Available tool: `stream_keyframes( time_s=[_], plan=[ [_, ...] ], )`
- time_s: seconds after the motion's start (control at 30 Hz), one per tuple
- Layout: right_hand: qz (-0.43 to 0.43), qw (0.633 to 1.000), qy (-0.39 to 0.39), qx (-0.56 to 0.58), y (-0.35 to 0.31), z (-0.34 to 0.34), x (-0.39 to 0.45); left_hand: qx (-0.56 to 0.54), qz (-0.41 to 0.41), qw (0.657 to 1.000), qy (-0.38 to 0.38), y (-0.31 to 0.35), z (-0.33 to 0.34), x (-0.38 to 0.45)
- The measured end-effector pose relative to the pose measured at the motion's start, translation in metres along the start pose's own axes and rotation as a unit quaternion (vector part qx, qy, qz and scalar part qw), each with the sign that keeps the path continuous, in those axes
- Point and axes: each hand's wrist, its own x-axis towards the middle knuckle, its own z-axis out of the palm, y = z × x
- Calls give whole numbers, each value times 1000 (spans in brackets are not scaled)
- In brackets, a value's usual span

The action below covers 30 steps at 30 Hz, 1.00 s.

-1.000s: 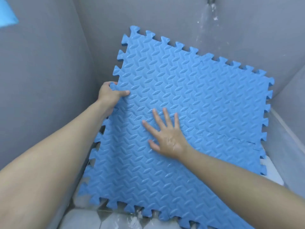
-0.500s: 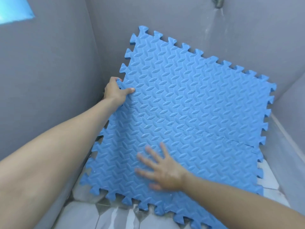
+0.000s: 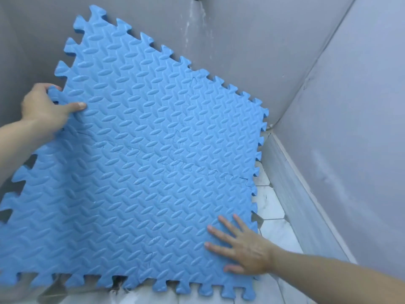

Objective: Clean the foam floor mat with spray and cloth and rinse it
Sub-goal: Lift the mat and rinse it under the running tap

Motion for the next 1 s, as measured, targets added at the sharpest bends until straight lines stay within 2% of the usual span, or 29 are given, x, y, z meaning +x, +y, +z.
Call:
stream_keyframes(
  time_s=[0.03, 0.07, 0.1, 0.13, 0.17, 0.2, 0.23, 0.27, 0.3, 0.33, 0.4, 0.43, 0.47, 0.5, 0.53, 0.57, 0.6, 0.63, 0.67, 0.7, 0.73, 0.8, 0.83, 0.9, 1.0],
  plan=[
    [-93, 996, 3, -11, -23, 6, -5, -4, 0, 1000, -1, -9, 1, 9],
    [-149, 989, 4, -16, -34, 8, -7, -5, 0, 1000, -1, -25, 3, 23],
    [-166, 986, 1, -15, -29, 10, -6, -7, -2, 1000, 2, -35, 5, 32],
    [-133, 991, 11, -12, -16, 10, -1, -7, -5, 1000, 4, -33, 4, 28],
    [-45, 998, 34, 13, 4, 11, 6, -5, -8, 1000, 10, -28, 3, 20],
    [96, 992, 50, 60, 30, 5, 13, -2, -10, 1000, 15, -23, 2, 11],
    [252, 960, 52, 108, 57, -2, 15, 1, -14, 1000, 16, -19, 1, 4],
    [362, 922, 23, 136, 78, -10, 17, 6, -18, 1000, 15, -15, 0, -1],
    [410, 896, 15, 169, 90, -21, 20, 8, -21, 1000, 12, -13, 0, -4],
    [409, 894, 11, 185, 92, -28, 27, 11, -24, 1000, 10, -11, 0, -7],
    [348, 914, 40, 207, 75, -48, 54, 20, -24, 999, 7, -4, 0, -14],
    [290, 934, 60, 197, 57, -50, 69, 26, -23, 999, 5, -4, 1, -18],
    [214, 960, 88, 159, 36, -54, 87, 29, -19, 999, 5, -2, 1, -20],
    [95, 984, 100, 111, 14, -60, 105, 32, -18, 999, 1, -3, 2, -21],
    [-36, 993, 106, 47, -4, -64, 121, 31, -17, 999, -2, -4, 3, -22],
    [-129, 988, 87, -19, -10, -69, 138, 28, -15, 999, -5, -5, 4, -22],
    [-166, 980, 88, -71, -7, -77, 154, 27, -12, 1000, -6, -6, 4, -21],
    [-143, 980, 109, -83, 5, -87, 171, 28, -10, 1000, -5, -6, 4, -20],
    [-73, 986, 146, -41, 22, -94, 183, 28, -10, 1000, -6, -6, 3, -19],
    [38, 983, 179, 28, 44, -100, 192, 28, -12, 1000, -7, -6, 3, -19],
    [160, 965, 182, 101, 71, -102, 193, 26, -14, 1000, -5, -6, 2, -20],
    [367, 890, 155, 222, 120, -96, 176, 18, -16, 1000, -5, -8, 1, -21],
    [428, 854, 143, 261, 134, -91, 163, 14, -16, 1000, -5, -8, 1, -22],
    [472, 816, 129, 309, 136, -82, 147, 9, -18, 1000, -7, -9, 1, -22],
    [471, 795, 151, 350, 118, -83, 146, 17, -18, 1000, -10, -13, 3, -24]
  ],
)
